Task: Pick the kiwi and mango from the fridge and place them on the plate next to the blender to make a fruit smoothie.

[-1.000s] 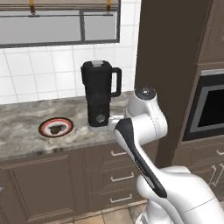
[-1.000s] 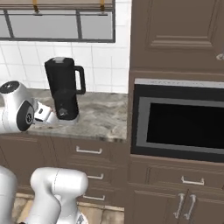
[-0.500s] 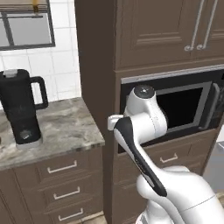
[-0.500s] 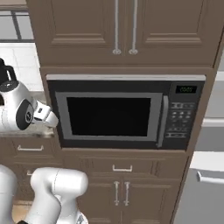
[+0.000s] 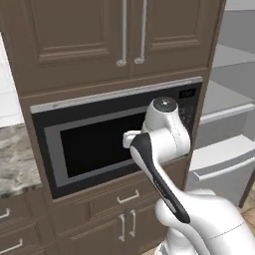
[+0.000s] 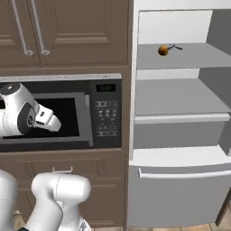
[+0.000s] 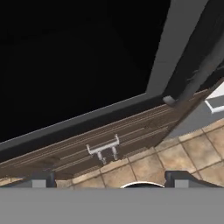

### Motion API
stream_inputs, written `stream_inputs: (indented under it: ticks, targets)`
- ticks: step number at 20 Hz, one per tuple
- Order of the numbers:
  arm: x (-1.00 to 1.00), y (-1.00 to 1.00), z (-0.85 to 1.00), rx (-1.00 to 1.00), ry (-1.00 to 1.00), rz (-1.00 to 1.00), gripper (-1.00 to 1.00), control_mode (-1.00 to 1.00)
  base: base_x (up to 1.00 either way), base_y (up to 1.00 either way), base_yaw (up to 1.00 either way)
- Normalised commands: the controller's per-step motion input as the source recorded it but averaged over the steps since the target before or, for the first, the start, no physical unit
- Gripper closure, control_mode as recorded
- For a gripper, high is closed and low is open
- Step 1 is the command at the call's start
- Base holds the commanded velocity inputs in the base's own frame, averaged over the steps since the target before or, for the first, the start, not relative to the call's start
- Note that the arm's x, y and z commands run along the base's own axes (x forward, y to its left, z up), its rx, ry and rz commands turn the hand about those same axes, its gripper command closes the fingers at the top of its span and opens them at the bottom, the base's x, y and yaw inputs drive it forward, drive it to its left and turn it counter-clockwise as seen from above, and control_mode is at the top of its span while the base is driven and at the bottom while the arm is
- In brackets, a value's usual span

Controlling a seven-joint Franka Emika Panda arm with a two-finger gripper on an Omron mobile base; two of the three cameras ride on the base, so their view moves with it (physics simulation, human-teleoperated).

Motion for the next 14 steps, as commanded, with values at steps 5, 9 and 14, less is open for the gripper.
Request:
stream_inputs:
  ticks: [5, 9, 14]
  targets:
    - [0.0, 0.0, 0.0, 0.0, 0.0, 0.0, -1.0, 1.0, 0.03, -1.0, -0.09]
    - [0.0, 0.0, 0.0, 0.0, 0.0, 0.0, -1.0, 1.0, 0.56, -1.0, -0.01]
    - [0.0, 0.0, 0.0, 0.0, 0.0, 0.0, -1.0, 1.0, 0.85, -1.0, 0.1]
